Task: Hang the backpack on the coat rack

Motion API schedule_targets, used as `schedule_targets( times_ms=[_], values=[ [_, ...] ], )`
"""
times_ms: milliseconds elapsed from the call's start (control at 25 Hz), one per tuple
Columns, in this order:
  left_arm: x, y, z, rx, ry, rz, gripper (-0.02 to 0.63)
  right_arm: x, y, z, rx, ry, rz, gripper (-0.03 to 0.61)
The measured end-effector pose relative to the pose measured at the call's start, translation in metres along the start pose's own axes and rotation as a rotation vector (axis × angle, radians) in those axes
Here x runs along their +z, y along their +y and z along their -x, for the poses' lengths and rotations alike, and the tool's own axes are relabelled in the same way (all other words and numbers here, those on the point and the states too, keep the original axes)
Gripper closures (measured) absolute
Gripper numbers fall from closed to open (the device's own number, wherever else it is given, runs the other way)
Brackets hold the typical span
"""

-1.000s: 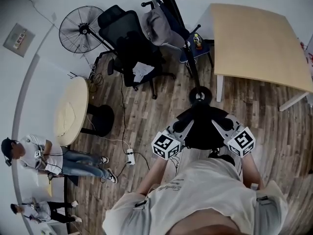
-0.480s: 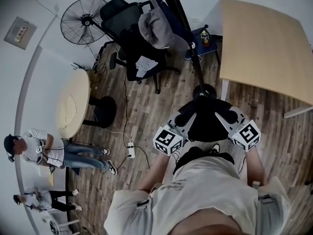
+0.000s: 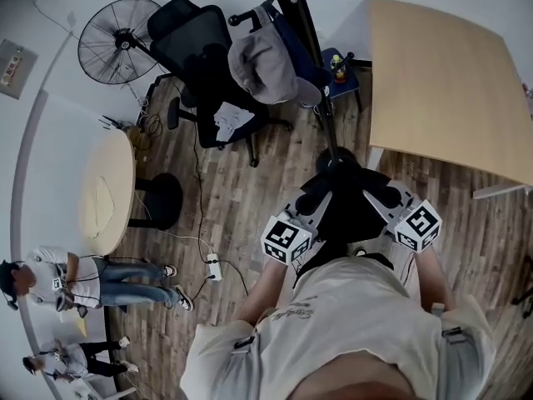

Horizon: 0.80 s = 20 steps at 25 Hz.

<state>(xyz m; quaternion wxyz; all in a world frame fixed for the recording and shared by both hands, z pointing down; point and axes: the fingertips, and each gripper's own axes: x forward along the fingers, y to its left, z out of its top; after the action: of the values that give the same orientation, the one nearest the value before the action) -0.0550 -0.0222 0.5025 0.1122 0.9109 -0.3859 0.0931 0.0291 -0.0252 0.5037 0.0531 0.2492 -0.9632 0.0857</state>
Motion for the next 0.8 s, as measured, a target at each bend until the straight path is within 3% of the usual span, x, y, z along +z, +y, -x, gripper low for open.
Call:
schedule_targets(
  times_ms=[320, 800],
  values=[
    [-0.002, 0.055, -0.029, -0.025, 0.01, -0.025, 0.568, -0.006, -0.042, -0.046, -0.027, 0.031, -0.019, 0.548],
    [-0.02, 0.119, -0.072, -0.033, 0.058, 0.001, 0.568, -0.029, -0.097, -0.101, -0.039, 0.08, -0.056, 0.547]
  ],
)
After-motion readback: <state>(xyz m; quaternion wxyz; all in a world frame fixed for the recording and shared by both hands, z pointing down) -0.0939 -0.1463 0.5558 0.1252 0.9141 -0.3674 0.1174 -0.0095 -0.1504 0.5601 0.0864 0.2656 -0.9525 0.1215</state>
